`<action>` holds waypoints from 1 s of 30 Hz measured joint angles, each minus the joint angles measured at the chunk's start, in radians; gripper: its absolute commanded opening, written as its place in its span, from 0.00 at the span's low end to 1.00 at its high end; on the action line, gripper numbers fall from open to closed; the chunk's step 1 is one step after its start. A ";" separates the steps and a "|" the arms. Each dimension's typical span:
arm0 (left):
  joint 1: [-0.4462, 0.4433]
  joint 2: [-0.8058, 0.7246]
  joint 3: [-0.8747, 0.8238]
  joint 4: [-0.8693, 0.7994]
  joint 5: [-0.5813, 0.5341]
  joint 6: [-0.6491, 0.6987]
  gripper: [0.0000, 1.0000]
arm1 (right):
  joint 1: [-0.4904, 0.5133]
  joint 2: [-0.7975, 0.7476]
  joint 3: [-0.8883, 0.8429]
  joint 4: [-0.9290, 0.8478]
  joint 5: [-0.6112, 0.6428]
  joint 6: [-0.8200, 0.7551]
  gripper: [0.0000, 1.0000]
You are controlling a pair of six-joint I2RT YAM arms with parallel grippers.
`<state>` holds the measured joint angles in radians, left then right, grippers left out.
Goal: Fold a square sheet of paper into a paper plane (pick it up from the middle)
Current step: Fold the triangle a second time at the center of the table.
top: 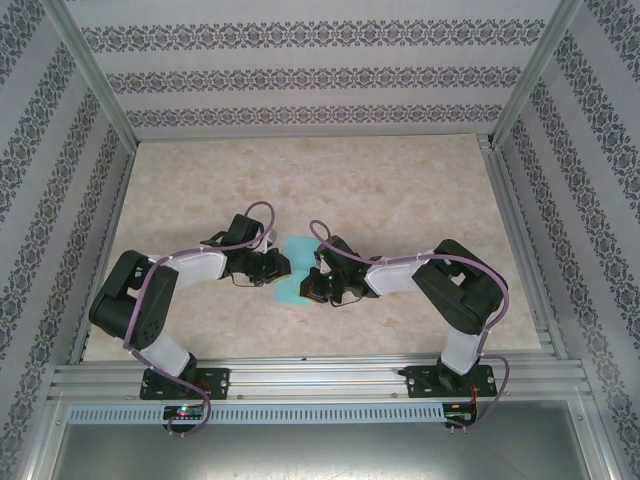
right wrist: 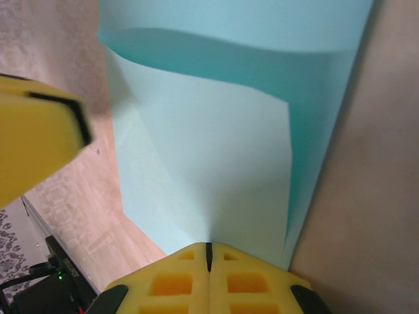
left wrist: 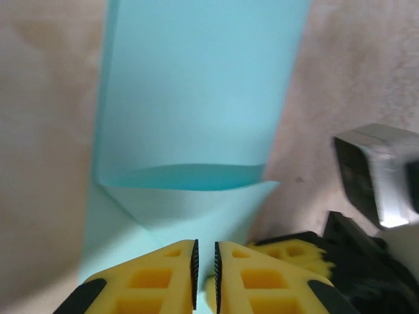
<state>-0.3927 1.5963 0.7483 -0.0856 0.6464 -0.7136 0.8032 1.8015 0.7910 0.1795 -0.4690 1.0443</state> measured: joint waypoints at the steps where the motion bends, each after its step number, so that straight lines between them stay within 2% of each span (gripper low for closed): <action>1: -0.007 -0.010 0.007 -0.004 0.000 0.000 0.17 | 0.000 0.000 0.002 -0.002 0.000 -0.001 0.04; 7: -0.039 -0.003 0.019 0.003 0.000 -0.002 0.16 | 0.000 0.000 0.008 -0.016 0.000 -0.003 0.04; 14: -0.048 0.111 0.018 0.045 -0.020 -0.018 0.10 | 0.005 0.000 0.008 -0.018 0.004 -0.005 0.00; 25: -0.005 0.148 0.029 0.061 0.042 -0.010 0.11 | 0.004 0.000 0.019 -0.048 0.008 -0.062 0.00; 30: 0.043 0.169 0.056 0.055 0.046 0.015 0.11 | 0.004 0.000 0.021 -0.052 0.009 -0.077 0.00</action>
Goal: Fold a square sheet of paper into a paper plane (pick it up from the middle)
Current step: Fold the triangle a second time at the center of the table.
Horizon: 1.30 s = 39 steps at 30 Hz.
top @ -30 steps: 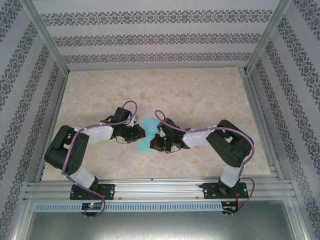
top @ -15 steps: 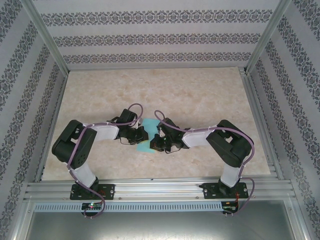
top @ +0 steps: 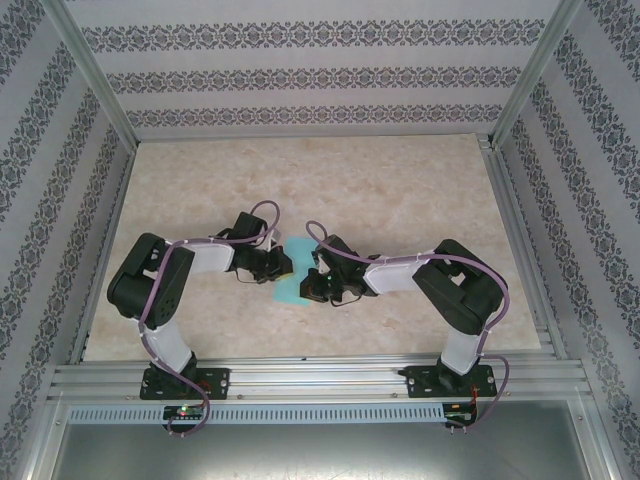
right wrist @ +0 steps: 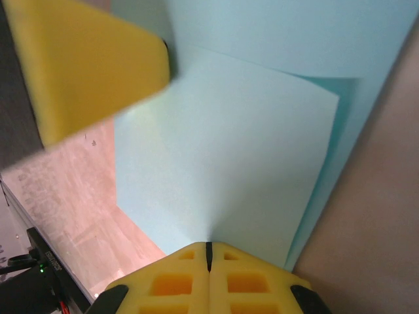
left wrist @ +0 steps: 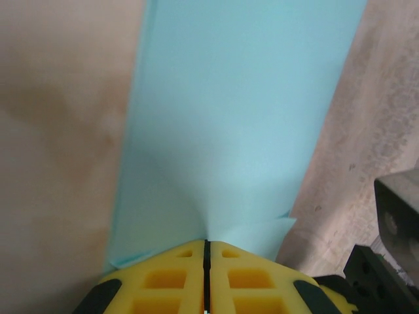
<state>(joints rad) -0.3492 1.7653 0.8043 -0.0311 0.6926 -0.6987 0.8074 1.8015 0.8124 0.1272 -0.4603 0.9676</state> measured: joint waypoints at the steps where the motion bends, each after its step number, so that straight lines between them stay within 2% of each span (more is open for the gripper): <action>1: 0.009 0.003 0.005 0.000 0.000 0.004 0.11 | 0.000 0.000 0.000 -0.001 0.000 0.000 0.00; 8: 0.065 0.011 0.027 -0.026 -0.013 0.040 0.12 | 0.000 0.000 0.004 -0.010 0.000 -0.003 0.00; 15: 0.083 -0.031 0.049 -0.099 -0.044 0.076 0.16 | 0.000 0.000 0.013 -0.029 -0.001 -0.005 0.00; 21: 0.073 -0.146 0.040 -0.107 -0.016 0.079 0.17 | 0.000 0.002 0.026 -0.052 -0.002 -0.006 0.00; 24: 0.037 -0.174 0.028 -0.102 -0.008 0.079 0.17 | 0.000 0.003 0.029 -0.057 -0.002 -0.006 0.00; 29: -0.018 -0.132 0.019 -0.090 0.003 0.078 0.14 | 0.000 0.004 0.030 -0.060 -0.004 -0.007 0.00; 39: -0.023 -0.013 0.023 -0.082 -0.039 0.077 0.09 | 0.000 0.005 0.032 -0.063 -0.009 -0.025 0.02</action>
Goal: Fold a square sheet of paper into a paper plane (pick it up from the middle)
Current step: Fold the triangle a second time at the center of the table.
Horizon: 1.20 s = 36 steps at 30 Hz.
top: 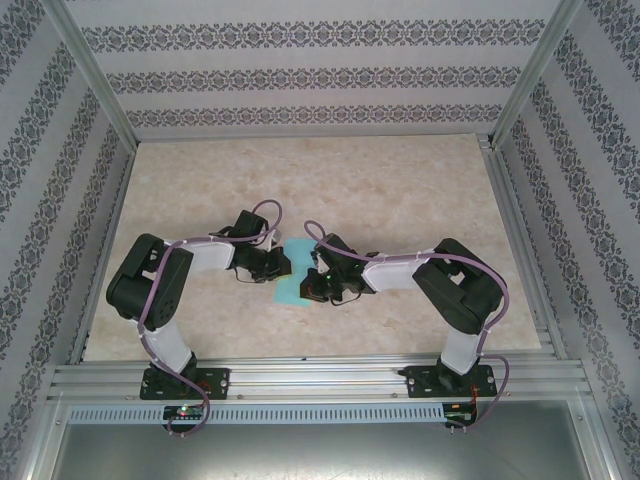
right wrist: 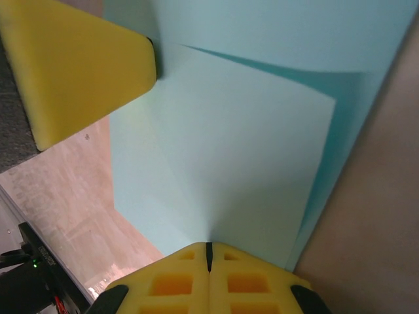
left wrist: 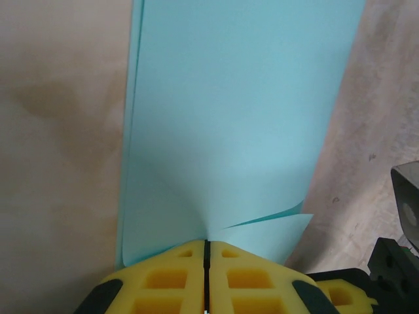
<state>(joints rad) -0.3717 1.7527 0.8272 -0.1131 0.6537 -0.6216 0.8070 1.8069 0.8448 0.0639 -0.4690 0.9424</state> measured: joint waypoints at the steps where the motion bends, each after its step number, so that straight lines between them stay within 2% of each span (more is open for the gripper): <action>1: 0.000 0.002 0.000 0.002 0.001 0.000 0.09 | 0.000 -0.002 0.000 -0.001 0.000 0.000 0.02; 14: 0.000 0.003 0.001 0.006 0.005 -0.006 0.09 | 0.001 -0.020 0.101 -0.124 0.013 0.005 0.05; 21: 0.000 0.005 -0.001 0.019 0.008 -0.018 0.09 | 0.001 0.056 0.179 -0.113 0.019 0.023 0.05; 28: 0.000 0.004 -0.008 0.035 0.008 -0.026 0.07 | 0.000 0.103 0.163 -0.081 0.015 0.031 0.07; 36: 0.000 0.002 -0.014 0.044 0.008 -0.035 0.03 | 0.001 0.041 0.067 -0.023 0.009 0.036 0.10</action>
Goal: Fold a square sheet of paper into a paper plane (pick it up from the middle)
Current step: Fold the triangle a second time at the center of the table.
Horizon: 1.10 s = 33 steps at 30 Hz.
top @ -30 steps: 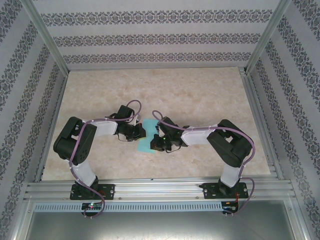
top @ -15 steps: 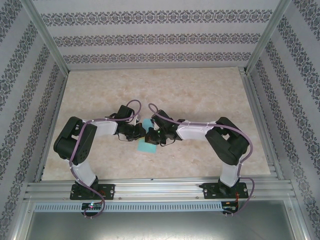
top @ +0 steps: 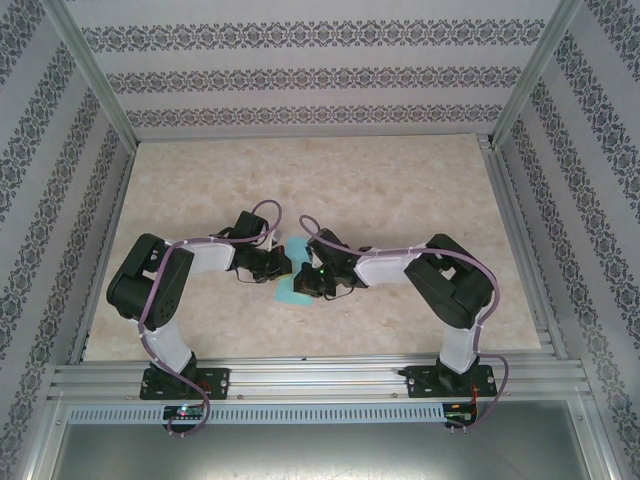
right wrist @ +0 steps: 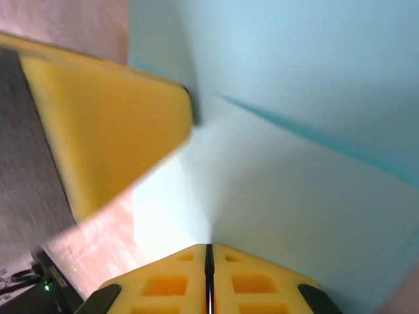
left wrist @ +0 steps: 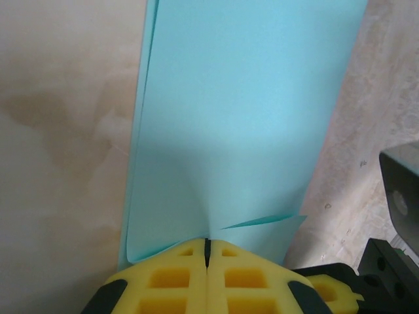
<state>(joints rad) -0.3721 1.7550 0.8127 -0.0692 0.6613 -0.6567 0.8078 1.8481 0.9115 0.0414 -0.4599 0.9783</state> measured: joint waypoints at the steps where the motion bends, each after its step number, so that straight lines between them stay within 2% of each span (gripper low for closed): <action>1: 0.000 0.000 -0.001 0.001 0.000 -0.002 0.03 | 0.000 -0.013 -0.016 -0.002 -0.001 0.002 0.10; 11: 0.000 -0.003 -0.004 0.003 -0.003 -0.005 0.04 | 0.015 -0.142 -0.214 0.102 -0.003 0.045 0.11; 14: 0.000 -0.004 -0.005 0.005 -0.001 -0.006 0.05 | 0.015 -0.172 -0.234 0.082 0.000 0.047 0.15; 19: 0.000 -0.019 -0.021 0.014 -0.005 -0.021 0.06 | 0.004 -0.235 -0.232 0.007 0.040 0.050 0.36; 25: 0.000 -0.043 -0.035 -0.001 -0.023 -0.032 0.06 | -0.034 -0.242 -0.187 -0.015 0.100 0.069 0.39; 33: 0.000 -0.047 -0.035 -0.006 -0.030 -0.032 0.07 | -0.045 -0.135 -0.099 0.004 0.114 0.094 0.39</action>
<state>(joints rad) -0.3721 1.7081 0.7780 -0.0753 0.6312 -0.6888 0.7628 1.7134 0.8127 0.0456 -0.3454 1.0721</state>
